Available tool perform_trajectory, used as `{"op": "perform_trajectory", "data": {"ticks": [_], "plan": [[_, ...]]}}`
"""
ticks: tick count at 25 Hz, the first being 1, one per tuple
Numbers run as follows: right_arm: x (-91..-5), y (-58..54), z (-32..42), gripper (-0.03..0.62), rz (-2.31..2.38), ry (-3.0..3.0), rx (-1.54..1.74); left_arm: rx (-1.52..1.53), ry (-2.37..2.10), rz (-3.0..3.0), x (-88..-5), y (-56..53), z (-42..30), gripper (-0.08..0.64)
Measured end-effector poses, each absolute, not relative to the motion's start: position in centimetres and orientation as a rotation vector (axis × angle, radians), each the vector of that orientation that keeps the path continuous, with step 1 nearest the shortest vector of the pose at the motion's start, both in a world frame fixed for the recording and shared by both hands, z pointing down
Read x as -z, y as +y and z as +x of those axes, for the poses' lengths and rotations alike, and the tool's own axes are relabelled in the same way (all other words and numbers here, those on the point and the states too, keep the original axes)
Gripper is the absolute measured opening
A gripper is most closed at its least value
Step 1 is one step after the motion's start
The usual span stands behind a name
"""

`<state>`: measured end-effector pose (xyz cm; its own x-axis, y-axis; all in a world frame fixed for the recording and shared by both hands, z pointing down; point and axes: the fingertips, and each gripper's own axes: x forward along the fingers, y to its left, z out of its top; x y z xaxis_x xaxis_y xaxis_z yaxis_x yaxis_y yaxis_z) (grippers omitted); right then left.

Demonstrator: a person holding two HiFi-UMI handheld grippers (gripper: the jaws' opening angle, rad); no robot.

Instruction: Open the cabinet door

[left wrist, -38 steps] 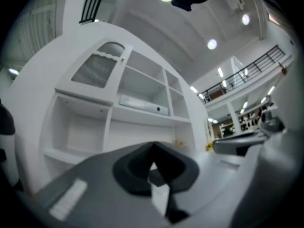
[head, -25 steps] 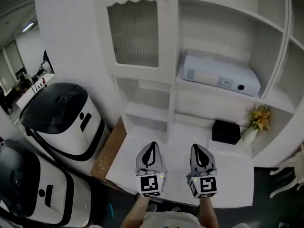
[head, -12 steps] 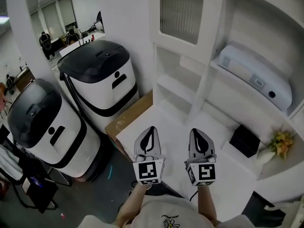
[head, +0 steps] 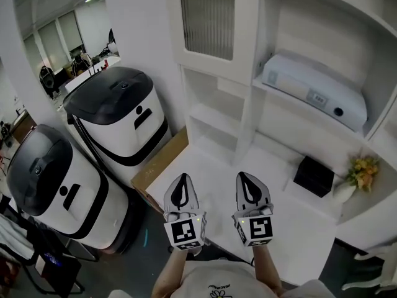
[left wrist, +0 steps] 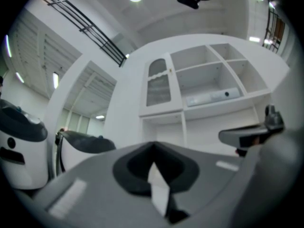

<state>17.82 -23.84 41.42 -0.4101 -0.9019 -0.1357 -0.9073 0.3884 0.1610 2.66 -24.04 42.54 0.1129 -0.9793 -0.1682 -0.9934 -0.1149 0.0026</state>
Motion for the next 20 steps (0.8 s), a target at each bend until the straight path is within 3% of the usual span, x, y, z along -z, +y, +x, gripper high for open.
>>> {"op": "perform_trajectory", "data": {"ticks": [9,11,12,20], "plan": [[-40.1,-25.0,18.3,0.000,-1.761,2.497,-0.298,-0.159,1.907,-2.312,-40.8,-26.0,3.3,0.008],[-39.8,-25.1,18.3,0.000,-1.765,2.488,-0.298,-0.163,1.806,-2.349,-39.0,-26.9,4.4,0.056],[-39.6,-25.2,18.2,0.000,-1.764,2.483,-0.301,-0.177,1.758,-2.367,-37.7,-27.4,4.8,0.090],[-38.6,-25.6,17.3,0.000,-1.769,2.473,-0.329,-0.459,1.456,-2.352,-21.3,-33.4,6.2,0.157]]}}
